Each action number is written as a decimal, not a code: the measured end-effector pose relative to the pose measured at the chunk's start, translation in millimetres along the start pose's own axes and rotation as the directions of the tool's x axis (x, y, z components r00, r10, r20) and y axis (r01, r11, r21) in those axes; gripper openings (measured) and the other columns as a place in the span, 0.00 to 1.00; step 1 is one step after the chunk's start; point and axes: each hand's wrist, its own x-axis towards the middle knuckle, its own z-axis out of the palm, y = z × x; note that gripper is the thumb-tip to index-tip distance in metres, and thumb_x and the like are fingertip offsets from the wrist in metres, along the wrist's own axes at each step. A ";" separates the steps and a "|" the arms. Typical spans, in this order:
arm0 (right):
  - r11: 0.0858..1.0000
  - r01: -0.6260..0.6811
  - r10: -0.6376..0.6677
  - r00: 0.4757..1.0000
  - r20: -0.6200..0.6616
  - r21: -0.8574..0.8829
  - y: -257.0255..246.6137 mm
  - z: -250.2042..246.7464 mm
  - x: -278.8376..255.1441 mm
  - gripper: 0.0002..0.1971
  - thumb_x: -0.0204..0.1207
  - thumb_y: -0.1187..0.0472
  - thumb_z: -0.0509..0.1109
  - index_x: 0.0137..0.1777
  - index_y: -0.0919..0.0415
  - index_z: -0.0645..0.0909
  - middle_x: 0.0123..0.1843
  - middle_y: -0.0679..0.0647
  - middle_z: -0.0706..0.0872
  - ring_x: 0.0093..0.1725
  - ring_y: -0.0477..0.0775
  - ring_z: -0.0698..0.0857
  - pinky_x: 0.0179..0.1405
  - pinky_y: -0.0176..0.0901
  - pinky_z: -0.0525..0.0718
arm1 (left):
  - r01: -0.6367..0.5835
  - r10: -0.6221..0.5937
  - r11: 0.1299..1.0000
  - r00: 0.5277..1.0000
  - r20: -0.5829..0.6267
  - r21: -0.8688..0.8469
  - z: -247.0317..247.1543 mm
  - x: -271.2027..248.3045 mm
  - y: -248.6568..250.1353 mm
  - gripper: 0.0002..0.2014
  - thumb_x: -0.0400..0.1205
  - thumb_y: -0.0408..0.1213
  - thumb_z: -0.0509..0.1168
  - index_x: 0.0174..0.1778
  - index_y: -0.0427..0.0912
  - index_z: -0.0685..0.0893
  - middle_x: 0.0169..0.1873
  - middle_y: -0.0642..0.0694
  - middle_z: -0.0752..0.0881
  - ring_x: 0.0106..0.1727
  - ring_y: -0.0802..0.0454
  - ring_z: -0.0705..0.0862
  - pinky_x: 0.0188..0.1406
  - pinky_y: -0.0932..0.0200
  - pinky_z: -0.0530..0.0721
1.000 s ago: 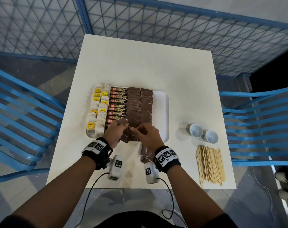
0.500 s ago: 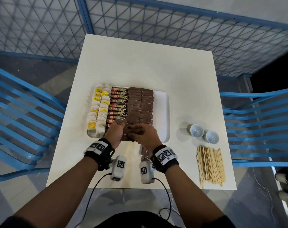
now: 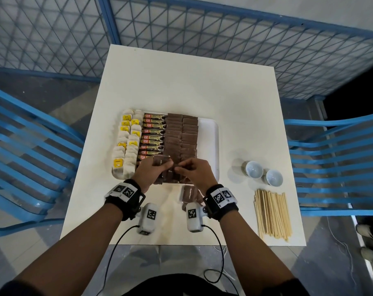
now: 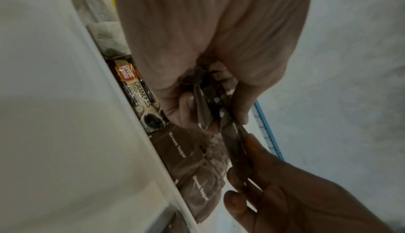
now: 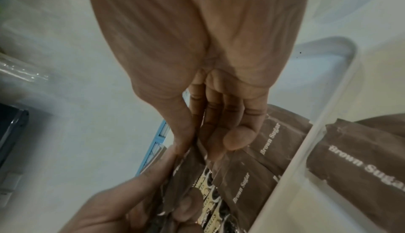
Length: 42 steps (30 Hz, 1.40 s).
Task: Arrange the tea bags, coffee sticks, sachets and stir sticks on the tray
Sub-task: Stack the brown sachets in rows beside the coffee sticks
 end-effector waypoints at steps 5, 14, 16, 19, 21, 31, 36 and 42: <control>1.000 -0.021 0.021 0.997 -0.069 0.007 -0.3 -5.2 2.1 0.08 0.67 0.62 0.86 0.38 0.58 0.88 0.39 0.57 0.93 0.38 0.57 0.92 0.37 0.51 0.93 | -0.017 0.018 1.000 0.998 -0.055 0.007 -0.1 0.5 0.8 0.05 0.79 0.38 0.78 0.49 0.44 0.93 0.41 0.44 0.94 0.40 0.46 0.92 0.29 0.57 0.85; 0.989 0.012 -0.017 0.999 -0.033 -0.145 2.5 -9.6 9.3 0.08 0.70 0.59 0.84 0.47 0.52 0.89 0.41 0.51 0.92 0.41 0.51 0.92 0.44 0.50 0.93 | 0.002 -0.005 0.999 0.997 -0.083 -0.034 2.1 -0.3 1.7 0.03 0.83 0.35 0.73 0.49 0.40 0.90 0.33 0.46 0.90 0.24 0.54 0.84 0.20 0.63 0.80; 0.988 0.014 -0.026 0.997 -0.078 -0.156 4.9 -14.8 9.4 0.08 0.71 0.61 0.84 0.45 0.52 0.89 0.38 0.48 0.91 0.36 0.46 0.89 0.41 0.41 0.90 | 0.019 -0.020 1.000 0.996 -0.089 -0.014 1.5 1.6 0.3 0.05 0.87 0.37 0.69 0.49 0.40 0.88 0.35 0.43 0.89 0.24 0.51 0.82 0.18 0.63 0.76; 0.987 -0.029 0.002 0.986 -0.166 -0.157 14.3 -25.2 10.9 0.08 0.70 0.61 0.84 0.44 0.51 0.88 0.39 0.53 0.92 0.33 0.48 0.88 0.40 0.43 0.90 | 0.092 -0.103 0.990 0.990 -0.098 -0.110 -1.6 4.6 0.8 0.08 0.90 0.33 0.60 0.53 0.38 0.84 0.36 0.39 0.89 0.23 0.47 0.80 0.18 0.65 0.70; 0.979 -0.065 0.033 0.986 -0.166 -0.195 23.3 -29.6 9.4 0.08 0.70 0.61 0.84 0.43 0.51 0.88 0.39 0.54 0.92 0.36 0.51 0.90 0.43 0.45 0.91 | 0.111 -0.125 0.984 0.987 -0.100 -0.142 -3.5 4.7 1.4 0.09 0.90 0.31 0.57 0.53 0.38 0.82 0.33 0.38 0.89 0.21 0.46 0.80 0.17 0.65 0.69; 0.930 -0.102 0.032 0.980 -0.198 -0.352 40.2 -22.4 5.3 0.06 0.71 0.62 0.83 0.46 0.56 0.91 0.35 0.45 0.87 0.37 0.41 0.84 0.36 0.15 0.73 | 0.125 -0.137 0.985 0.985 -0.103 -0.118 -4.4 2.8 0.5 0.09 0.90 0.29 0.55 0.54 0.38 0.82 0.33 0.38 0.89 0.21 0.46 0.80 0.18 0.65 0.70; 0.940 -0.138 0.063 0.969 -0.237 -0.312 39.6 -20.4 6.4 0.13 0.69 0.61 0.84 0.48 0.55 0.83 0.38 0.49 0.89 0.41 0.47 0.87 0.37 0.22 0.74 | 0.142 -0.155 0.981 0.984 -0.087 -0.135 -4.4 3.2 1.7 0.10 0.89 0.29 0.55 0.55 0.38 0.82 0.36 0.36 0.90 0.22 0.45 0.81 0.18 0.63 0.71; 0.957 -0.116 0.041 0.962 -0.271 -0.265 37.6 -21.9 4.6 0.14 0.71 0.58 0.82 0.52 0.53 0.80 0.38 0.50 0.88 0.41 0.47 0.88 0.45 0.34 0.85 | 0.114 -0.116 0.991 0.993 -0.019 -0.072 -4.9 -0.6 0.4 0.11 0.91 0.28 0.54 0.56 0.41 0.82 0.41 0.37 0.92 0.28 0.45 0.84 0.24 0.60 0.74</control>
